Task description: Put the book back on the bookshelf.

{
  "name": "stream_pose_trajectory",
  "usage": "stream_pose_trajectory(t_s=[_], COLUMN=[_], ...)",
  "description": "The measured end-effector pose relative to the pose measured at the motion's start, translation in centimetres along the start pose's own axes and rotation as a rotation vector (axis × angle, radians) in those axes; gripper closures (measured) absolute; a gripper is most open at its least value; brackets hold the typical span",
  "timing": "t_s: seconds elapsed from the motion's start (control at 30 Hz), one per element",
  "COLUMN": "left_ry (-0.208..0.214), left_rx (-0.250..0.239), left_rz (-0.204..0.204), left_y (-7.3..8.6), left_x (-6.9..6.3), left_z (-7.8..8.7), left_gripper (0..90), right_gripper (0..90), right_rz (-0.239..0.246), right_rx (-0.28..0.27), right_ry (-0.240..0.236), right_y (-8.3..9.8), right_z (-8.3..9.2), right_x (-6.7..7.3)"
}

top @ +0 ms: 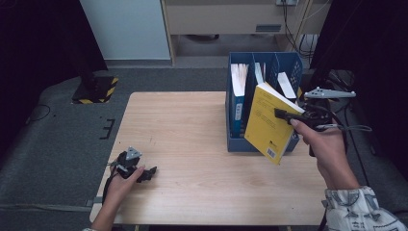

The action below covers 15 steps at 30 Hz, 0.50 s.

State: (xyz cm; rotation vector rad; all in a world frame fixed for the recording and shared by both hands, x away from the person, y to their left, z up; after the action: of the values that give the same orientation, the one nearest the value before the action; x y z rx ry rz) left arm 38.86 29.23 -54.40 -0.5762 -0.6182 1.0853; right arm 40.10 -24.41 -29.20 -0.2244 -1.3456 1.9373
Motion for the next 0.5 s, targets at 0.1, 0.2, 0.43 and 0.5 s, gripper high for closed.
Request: stream_pose_trajectory(t_s=[0.1,0.2,0.43,0.5], left_ry=[0.0,0.0,0.0,0.0], left_rx=[0.0,0.0,0.003,0.003], left_rz=[0.0,0.0,-0.006,-0.006], left_y=[0.0,0.0,0.0,0.0], left_x=[0.0,0.0,0.0,0.0], left_z=[0.0,0.0,0.0,0.0], left_gripper=[0.0,0.0,0.0,0.0], right_gripper=[75.1,75.1,75.1,75.1], right_rz=[-0.011,-0.023,-0.044,-0.051], right_rx=[-0.001,-0.006,0.016,0.022], right_ry=[0.02,0.042,0.102,0.116], right_y=[0.0,0.0,-0.3,-0.3], right_z=[0.6,1.2,1.8,1.9], right_x=[-0.5,-1.0,-2.0,-2.2])
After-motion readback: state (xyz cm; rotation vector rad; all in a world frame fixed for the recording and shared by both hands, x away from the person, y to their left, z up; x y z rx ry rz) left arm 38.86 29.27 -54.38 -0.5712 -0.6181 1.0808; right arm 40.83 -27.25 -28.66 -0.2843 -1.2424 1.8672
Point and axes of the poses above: each handheld gripper's, and its own axes: z roughly backward along the jaws, y roughly out of its underside, x roughly to its left, the point moved 1 cm from there along -z, roughly forward along the jaws, and after that the axes turned 14 degrees about -y, right-handed, at the moved point
